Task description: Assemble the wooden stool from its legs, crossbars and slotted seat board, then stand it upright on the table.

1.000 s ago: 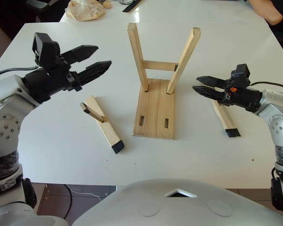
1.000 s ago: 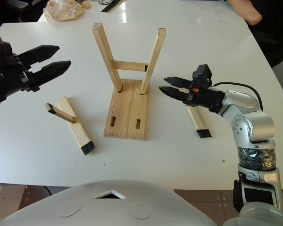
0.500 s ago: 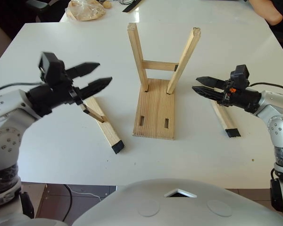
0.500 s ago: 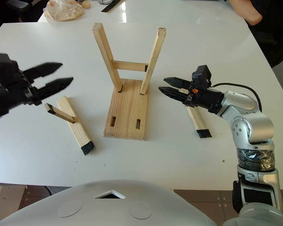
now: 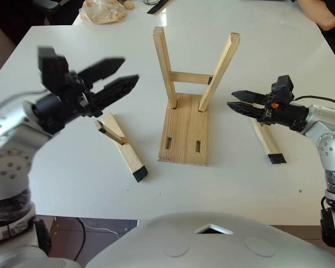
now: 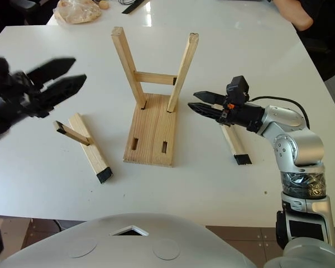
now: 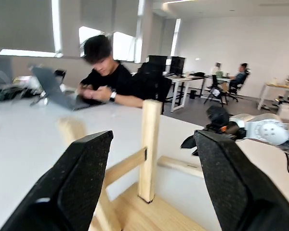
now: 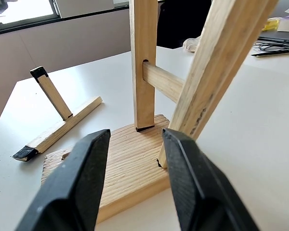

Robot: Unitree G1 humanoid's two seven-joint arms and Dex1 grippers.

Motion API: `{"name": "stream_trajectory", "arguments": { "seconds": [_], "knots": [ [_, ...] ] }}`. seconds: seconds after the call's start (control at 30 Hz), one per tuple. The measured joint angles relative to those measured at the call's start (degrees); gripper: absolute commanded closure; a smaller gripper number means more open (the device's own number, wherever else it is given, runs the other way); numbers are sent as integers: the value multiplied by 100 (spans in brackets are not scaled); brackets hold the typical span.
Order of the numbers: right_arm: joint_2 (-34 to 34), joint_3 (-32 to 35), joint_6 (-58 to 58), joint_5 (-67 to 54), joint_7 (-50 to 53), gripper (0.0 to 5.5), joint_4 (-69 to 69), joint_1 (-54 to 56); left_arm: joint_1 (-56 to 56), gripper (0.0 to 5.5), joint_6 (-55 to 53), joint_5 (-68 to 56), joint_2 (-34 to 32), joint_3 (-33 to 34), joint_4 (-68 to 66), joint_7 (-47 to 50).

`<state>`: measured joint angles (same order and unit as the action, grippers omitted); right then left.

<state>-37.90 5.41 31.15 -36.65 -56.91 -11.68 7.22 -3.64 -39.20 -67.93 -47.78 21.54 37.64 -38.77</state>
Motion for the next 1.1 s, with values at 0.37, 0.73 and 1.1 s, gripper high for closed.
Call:
{"name": "stream_trajectory", "arguments": {
  "seconds": [0.37, 0.73, 1.1],
  "knots": [
    [176, 156, -8, -50, 260, 350, -264, -392, 2845, 236, 1132, 3660, -134, -2741, -308, -656],
    [197, 185, -43, -48, 380, 350, -362, -584, 3382, 236, 2467, 4530, -728, -2302, -1383, -1642],
    [273, 342, -167, -46, 607, 350, -531, -881, 3051, 236, 2785, 4656, -1604, -241, -2991, -2663]
  ]
}}
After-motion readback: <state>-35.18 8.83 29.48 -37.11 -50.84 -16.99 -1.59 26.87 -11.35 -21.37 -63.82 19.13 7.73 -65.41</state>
